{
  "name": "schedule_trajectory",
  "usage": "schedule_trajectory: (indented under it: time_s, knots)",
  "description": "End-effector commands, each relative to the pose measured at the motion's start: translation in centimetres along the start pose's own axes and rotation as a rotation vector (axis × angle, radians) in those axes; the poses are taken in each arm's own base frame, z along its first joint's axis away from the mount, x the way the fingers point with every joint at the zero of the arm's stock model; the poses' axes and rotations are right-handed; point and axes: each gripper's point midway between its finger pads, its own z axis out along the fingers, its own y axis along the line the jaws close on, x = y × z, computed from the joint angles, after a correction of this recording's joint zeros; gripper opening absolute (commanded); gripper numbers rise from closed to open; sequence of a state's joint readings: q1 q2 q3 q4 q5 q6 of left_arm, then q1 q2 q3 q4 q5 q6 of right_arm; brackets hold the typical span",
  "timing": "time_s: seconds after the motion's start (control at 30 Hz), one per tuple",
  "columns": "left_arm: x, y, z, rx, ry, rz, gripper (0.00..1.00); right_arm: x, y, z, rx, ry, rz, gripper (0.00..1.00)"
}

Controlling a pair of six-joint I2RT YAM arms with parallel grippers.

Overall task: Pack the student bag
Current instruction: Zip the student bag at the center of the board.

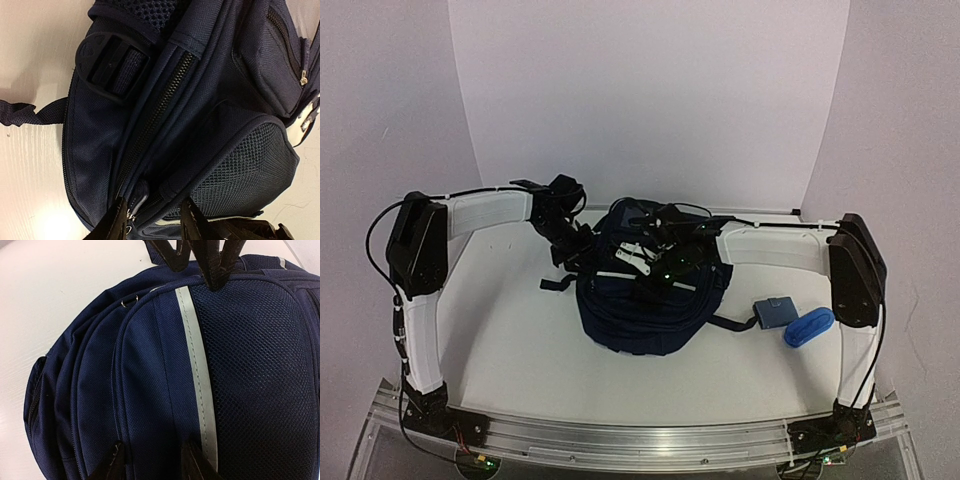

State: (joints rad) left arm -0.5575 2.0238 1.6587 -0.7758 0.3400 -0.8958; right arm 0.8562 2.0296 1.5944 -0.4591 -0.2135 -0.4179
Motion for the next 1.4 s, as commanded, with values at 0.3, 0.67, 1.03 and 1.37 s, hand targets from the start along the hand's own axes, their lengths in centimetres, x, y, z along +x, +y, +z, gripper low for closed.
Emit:
schedule_trajectory:
  time_s: [0.3, 0.67, 1.03, 1.37]
  knots:
    - [-1.8, 1.7, -1.9, -0.069, -0.133, -0.044, 0.33, 3.8, -1.5, 1.5, 0.060, 0.128, 0.041, 0.37]
    - [-3.9, 2.1, -4.4, -0.045, -0.227, -0.086, 0.33, 3.2, -1.6, 1.4, 0.060, 0.114, 0.042, 0.37]
    - [-4.2, -0.1, -2.0, -0.017, -0.156, -0.019, 0.41, 3.1, -1.6, 1.5, 0.057, 0.112, 0.050, 0.37]
    - [-2.1, 0.0, 1.2, -0.078, -0.052, 0.013, 0.41, 3.2, -1.8, 1.4, 0.069, 0.116, 0.044, 0.37]
